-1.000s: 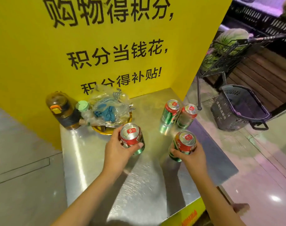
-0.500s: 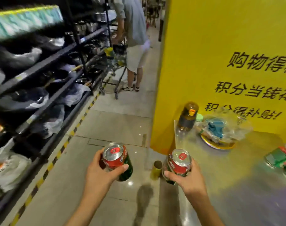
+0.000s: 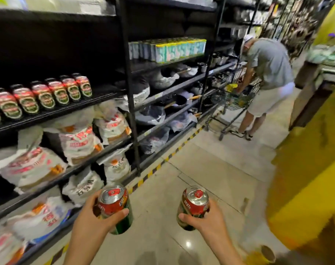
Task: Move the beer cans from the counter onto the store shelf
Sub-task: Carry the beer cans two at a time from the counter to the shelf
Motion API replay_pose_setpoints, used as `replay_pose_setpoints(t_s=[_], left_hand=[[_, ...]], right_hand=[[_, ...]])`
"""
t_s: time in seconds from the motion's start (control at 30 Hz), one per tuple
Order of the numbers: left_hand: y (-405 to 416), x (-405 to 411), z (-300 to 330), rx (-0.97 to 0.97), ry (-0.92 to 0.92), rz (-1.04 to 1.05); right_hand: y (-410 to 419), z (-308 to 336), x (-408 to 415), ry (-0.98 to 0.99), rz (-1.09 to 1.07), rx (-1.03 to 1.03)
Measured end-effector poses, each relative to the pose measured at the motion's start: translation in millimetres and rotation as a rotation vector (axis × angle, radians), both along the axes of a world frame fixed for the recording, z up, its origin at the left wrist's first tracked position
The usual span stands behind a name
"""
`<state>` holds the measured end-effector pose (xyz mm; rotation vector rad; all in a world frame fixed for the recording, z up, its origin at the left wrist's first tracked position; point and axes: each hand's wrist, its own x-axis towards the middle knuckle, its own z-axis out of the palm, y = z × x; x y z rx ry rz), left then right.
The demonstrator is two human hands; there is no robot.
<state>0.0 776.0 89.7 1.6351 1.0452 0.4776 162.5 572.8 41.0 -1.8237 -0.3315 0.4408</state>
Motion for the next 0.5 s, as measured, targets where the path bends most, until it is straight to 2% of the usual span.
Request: replay_pose_setpoints(t_s=[0.23, 0.5], left_hand=[[54.2, 13.4, -2.2, 0.027, -0.051, 0.083], [133.4, 98.9, 9.1, 0.047, -0.139, 0.112]], right_hand=[[78.9, 9.1, 32.3, -0.008, 0.123, -0.052], [182.5, 19.4, 125.6, -0.047, 0.243, 0.020]])
